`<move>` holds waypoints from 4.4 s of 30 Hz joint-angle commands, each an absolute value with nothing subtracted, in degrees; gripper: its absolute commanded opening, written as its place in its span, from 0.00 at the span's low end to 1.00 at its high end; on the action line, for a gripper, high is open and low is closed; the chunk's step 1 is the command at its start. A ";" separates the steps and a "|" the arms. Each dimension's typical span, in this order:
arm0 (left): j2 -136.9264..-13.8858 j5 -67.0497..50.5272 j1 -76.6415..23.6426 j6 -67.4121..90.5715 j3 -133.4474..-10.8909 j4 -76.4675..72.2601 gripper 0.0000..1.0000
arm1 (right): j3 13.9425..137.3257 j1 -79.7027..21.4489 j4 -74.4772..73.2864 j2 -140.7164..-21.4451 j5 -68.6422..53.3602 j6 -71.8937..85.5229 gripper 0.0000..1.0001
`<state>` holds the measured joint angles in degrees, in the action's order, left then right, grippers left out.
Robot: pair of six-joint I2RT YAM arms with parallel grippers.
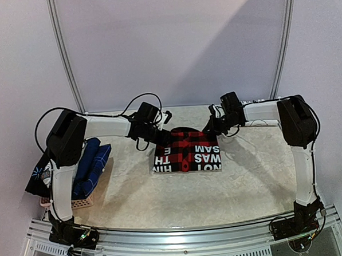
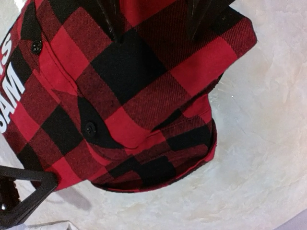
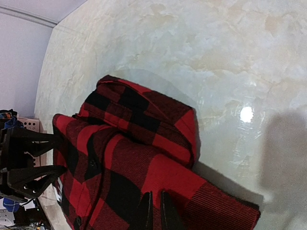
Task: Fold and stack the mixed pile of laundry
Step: Smooth out the square-folded shirt at the center of the board, then pick up the square-folded shirt from the center of the board.
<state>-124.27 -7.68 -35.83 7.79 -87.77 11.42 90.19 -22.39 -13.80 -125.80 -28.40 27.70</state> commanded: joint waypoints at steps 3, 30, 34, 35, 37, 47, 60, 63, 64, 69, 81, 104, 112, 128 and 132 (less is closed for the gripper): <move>-126.66 -10.17 -33.28 8.70 -88.95 11.06 0.47 | 91.15 -20.92 -13.19 -129.61 -29.62 27.03 0.07; -115.49 -8.79 -36.66 8.31 -80.68 10.12 0.46 | 87.99 -22.35 -14.69 -118.08 -27.39 28.04 0.07; -113.74 -8.41 -38.61 7.67 -79.89 11.06 0.46 | 84.55 -24.39 -14.07 -114.00 -26.78 28.39 0.07; -113.40 -8.30 -39.07 7.64 -79.67 11.27 0.46 | 83.61 -24.99 -13.64 -113.01 -26.75 28.53 0.07; -113.06 -8.25 -40.02 7.56 -79.19 11.34 0.46 | 81.66 -26.56 -13.10 -111.42 -26.72 28.77 0.07; -114.25 -8.02 -44.23 7.40 -78.65 11.61 0.44 | 72.78 -31.84 -9.19 -108.57 -27.34 30.71 0.07; -119.26 -9.25 -46.41 7.40 -81.74 12.63 0.42 | 67.60 -34.44 -3.76 -109.84 -29.38 33.53 0.07; -120.79 -9.13 -46.41 7.44 -82.16 12.65 0.42 | 67.88 -34.50 -3.94 -111.50 -28.32 33.33 0.07; -121.29 -9.13 -46.41 7.45 -82.18 12.67 0.41 | 67.86 -34.41 -3.95 -111.92 -28.04 33.07 0.07; -123.45 -8.15 -46.41 7.55 -81.82 12.62 0.41 | 67.86 -34.37 -3.63 -114.84 -27.36 32.80 0.07; -121.72 -6.04 -46.45 7.58 -77.69 12.21 0.40 | 62.30 -34.37 -4.48 -114.98 -23.35 33.94 0.07; -113.54 24.73 -66.08 -14.40 -77.75 13.63 0.52 | 54.80 -34.20 -12.54 -91.04 -13.19 31.14 0.40; -118.85 26.71 -70.12 -22.19 -81.94 13.35 0.55 | 47.38 -28.86 -10.73 -83.43 -12.36 33.46 0.62; -129.68 22.02 -71.10 -28.89 -93.41 15.14 0.54 | 37.65 -21.27 -7.63 -74.91 -12.60 36.83 0.93; -133.01 23.07 -70.97 -31.27 -96.57 15.01 0.52 | 37.06 -21.07 -7.33 -74.90 -12.94 36.91 0.93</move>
<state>-129.60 23.11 -70.15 -27.97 -93.38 14.44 38.09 -21.58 -8.64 -75.70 -12.56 36.40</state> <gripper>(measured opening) 0.533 0.929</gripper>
